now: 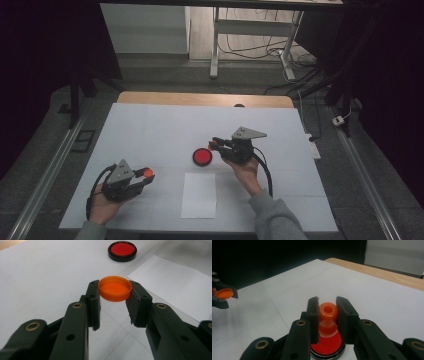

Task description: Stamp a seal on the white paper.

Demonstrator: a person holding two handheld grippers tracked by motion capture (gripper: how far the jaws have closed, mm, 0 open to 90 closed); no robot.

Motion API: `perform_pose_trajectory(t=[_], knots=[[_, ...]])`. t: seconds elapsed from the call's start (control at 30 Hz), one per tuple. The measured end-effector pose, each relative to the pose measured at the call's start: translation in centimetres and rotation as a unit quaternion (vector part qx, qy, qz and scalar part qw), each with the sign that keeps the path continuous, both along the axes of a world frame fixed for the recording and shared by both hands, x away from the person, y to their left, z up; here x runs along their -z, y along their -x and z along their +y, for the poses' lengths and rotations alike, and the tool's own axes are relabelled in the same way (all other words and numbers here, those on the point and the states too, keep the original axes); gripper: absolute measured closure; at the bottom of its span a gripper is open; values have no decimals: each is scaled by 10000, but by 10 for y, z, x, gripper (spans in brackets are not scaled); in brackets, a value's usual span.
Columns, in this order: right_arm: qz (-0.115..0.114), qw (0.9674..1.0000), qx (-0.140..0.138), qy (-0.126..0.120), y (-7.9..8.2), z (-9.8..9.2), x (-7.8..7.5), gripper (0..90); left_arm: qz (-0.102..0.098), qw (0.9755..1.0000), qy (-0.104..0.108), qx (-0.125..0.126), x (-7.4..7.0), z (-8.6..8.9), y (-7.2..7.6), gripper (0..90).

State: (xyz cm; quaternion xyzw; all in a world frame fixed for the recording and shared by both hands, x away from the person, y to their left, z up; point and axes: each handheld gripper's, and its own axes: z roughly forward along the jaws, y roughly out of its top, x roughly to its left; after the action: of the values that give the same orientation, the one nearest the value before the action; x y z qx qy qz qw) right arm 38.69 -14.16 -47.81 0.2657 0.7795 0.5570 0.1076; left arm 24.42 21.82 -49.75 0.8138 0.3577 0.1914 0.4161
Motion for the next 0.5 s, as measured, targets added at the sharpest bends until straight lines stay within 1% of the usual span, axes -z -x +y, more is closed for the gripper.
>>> perform_pose_trajectory(t=[0.5], knots=[[10,10000,-60,9,6,-2,-1,731,1,10000,2,-6,0,1,0,648]])
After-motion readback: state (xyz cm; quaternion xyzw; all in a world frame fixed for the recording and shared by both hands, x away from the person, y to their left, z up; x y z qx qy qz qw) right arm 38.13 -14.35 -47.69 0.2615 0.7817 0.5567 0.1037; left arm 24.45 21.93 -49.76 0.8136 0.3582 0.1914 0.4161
